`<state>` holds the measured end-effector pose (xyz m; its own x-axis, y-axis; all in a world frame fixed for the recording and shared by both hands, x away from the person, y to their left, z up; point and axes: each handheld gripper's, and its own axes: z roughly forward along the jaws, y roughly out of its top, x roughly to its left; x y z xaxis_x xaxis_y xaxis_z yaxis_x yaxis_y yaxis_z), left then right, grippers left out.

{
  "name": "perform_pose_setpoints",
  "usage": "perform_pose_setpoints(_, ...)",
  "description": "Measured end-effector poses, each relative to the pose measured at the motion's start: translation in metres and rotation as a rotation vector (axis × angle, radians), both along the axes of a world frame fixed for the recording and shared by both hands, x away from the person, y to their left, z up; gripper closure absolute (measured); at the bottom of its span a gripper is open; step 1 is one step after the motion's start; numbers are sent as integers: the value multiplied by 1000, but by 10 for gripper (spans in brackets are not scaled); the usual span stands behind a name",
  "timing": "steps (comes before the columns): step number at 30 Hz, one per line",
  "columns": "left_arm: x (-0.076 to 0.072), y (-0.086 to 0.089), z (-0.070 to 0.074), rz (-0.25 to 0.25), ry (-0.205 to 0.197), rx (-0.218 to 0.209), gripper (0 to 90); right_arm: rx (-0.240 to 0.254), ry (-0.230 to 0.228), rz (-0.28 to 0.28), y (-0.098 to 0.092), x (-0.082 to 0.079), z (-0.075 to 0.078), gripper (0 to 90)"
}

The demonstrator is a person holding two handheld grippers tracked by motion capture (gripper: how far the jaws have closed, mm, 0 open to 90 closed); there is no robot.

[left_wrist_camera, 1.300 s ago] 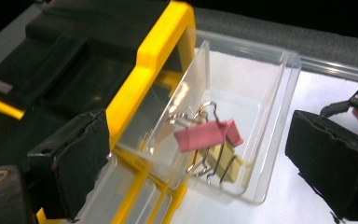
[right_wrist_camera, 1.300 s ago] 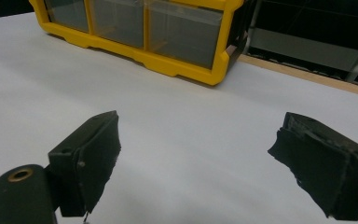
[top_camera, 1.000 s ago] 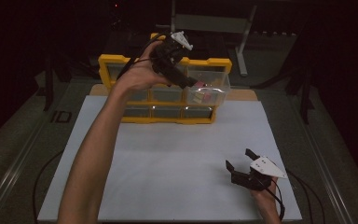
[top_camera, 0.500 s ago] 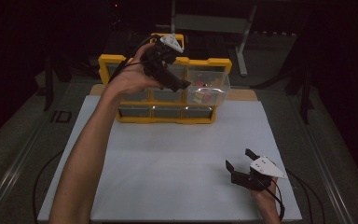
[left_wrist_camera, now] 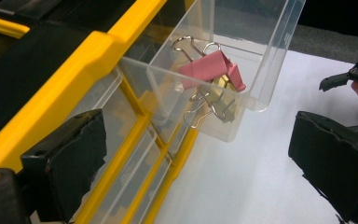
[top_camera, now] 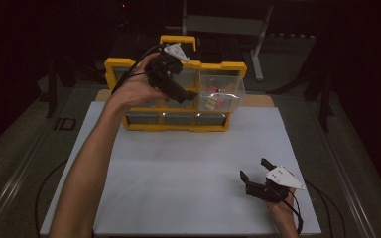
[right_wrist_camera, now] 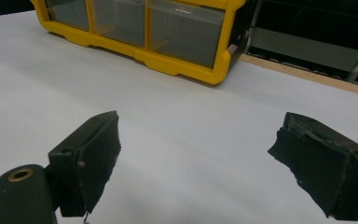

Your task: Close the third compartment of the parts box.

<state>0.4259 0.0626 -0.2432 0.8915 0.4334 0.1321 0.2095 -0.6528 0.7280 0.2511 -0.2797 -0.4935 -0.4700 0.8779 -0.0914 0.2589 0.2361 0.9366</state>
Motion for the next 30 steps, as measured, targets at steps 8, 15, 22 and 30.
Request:
perform_pose_setpoints(8,-1,2,-9,0,17,-2,93,2,-1,0,-1,0,0,124)
perform_pose_setpoints(15,-5,4,-17,-18,35,-28,225,1,0,-2,-1,1,0,124)
perform_pose_setpoints(22,-8,10,-21,-11,39,-80,389,0,0,-3,-1,1,0,124)
perform_pose_setpoints(30,-16,10,-28,-24,32,-104,583,0,2,-2,0,1,0,124)
